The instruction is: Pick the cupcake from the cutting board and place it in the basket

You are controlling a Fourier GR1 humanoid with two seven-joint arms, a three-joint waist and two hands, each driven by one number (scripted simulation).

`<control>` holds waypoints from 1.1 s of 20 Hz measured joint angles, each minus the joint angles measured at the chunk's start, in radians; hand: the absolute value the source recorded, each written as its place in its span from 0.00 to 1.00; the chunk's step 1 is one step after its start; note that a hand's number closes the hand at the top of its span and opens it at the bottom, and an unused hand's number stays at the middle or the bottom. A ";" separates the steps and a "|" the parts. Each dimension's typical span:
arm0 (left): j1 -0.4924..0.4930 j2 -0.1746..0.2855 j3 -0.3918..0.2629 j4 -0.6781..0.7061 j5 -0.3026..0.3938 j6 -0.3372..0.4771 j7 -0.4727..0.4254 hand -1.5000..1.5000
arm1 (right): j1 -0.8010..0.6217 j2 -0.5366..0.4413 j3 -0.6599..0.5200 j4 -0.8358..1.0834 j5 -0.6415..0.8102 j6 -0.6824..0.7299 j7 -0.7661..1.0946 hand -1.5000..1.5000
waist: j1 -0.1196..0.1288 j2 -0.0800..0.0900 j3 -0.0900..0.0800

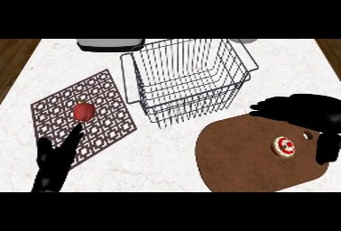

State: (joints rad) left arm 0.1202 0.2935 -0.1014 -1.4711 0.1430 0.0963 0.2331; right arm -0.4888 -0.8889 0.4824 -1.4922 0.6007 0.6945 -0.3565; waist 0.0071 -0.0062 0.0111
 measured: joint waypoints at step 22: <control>-0.009 -0.030 0.038 0.021 -0.020 -0.043 -0.012 0.50 | 0.040 0.150 0.056 0.158 0.269 -0.081 -0.061 0.00 | 0.000 -0.002 0.002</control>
State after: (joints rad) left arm 0.1115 0.2630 -0.0632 -1.4503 0.1230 0.0535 0.2208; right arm -0.4491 -0.7387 0.5383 -1.3339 0.8701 0.6131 -0.4175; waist 0.0070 -0.0080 0.0135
